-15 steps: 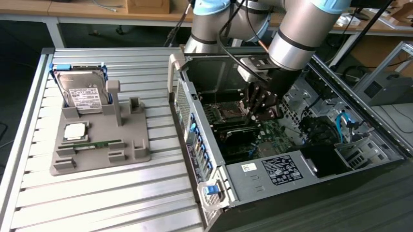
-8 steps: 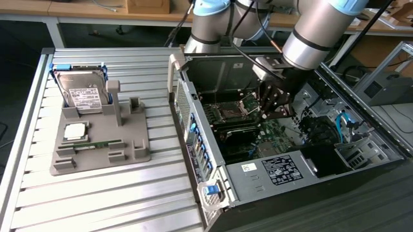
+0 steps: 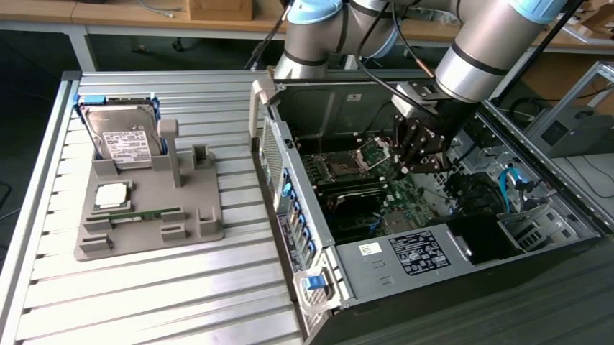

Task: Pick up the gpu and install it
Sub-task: 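Press down on the gpu until it lock into place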

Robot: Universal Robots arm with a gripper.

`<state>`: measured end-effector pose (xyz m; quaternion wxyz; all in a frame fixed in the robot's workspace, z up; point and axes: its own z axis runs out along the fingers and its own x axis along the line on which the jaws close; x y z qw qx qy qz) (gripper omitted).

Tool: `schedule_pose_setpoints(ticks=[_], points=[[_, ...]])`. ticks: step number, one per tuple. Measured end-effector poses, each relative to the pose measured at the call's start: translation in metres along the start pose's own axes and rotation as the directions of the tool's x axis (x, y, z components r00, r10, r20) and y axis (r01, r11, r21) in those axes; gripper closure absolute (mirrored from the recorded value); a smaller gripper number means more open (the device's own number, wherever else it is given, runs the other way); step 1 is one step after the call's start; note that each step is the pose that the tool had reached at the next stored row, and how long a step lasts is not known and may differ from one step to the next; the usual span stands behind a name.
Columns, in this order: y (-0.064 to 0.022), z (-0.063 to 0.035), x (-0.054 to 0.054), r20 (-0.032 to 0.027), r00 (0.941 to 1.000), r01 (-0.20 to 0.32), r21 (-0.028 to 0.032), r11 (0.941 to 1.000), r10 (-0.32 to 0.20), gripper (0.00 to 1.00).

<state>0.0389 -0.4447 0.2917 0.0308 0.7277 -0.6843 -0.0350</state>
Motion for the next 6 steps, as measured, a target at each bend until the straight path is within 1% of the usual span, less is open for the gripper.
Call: schedule_pose_setpoints(ticks=[1,6], points=[[0.0,0.0,-0.0001,0.0007,1.0,0.0,0.0,1.0,0.0,0.89],[0.0,-0.0001,0.0,0.0007,1.0,0.0,0.0,1.0,0.0,0.89]])
